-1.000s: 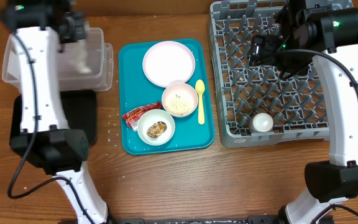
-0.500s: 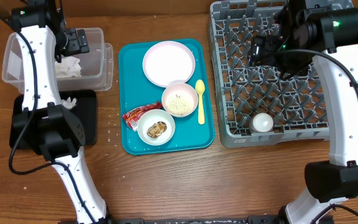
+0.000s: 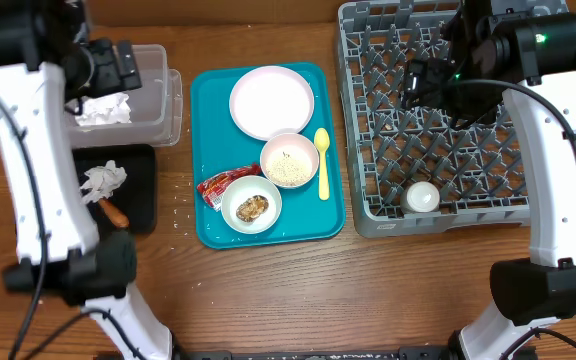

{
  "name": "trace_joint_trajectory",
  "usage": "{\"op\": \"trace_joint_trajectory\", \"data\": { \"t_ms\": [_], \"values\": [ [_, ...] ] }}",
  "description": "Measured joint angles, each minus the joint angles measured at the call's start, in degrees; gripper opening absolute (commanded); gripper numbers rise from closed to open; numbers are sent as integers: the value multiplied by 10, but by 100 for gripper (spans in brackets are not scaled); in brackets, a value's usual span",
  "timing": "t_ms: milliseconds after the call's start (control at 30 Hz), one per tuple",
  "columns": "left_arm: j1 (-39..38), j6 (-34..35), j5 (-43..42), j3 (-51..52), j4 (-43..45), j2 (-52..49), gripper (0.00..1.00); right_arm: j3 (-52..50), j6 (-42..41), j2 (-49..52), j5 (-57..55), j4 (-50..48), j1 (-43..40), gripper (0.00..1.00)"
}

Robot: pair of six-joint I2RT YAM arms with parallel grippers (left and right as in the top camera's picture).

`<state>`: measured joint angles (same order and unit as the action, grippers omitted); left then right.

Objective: Sort waste into correct bins and load items into the dishwasher

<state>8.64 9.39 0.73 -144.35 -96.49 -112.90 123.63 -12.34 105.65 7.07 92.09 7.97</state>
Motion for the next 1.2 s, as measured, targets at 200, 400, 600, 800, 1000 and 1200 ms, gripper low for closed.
{"op": "trace_joint_trajectory", "data": {
  "t_ms": [200,400,600,800,1000,1200],
  "values": [
    [0,40,27,150,1,103,100,0,0,0,0,-2,0,95],
    [12,104,75,402,102,170,97,0,4,0,0,-2,0,95],
    [81,112,72,620,286,236,100,0,4,0,0,-3,0,95],
    [126,10,49,766,488,243,100,0,4,0,0,-6,0,95],
    [132,-93,35,838,608,179,98,0,4,0,0,-5,0,95],
    [132,-156,36,843,671,123,93,0,4,0,0,1,0,95]
  ]
}}
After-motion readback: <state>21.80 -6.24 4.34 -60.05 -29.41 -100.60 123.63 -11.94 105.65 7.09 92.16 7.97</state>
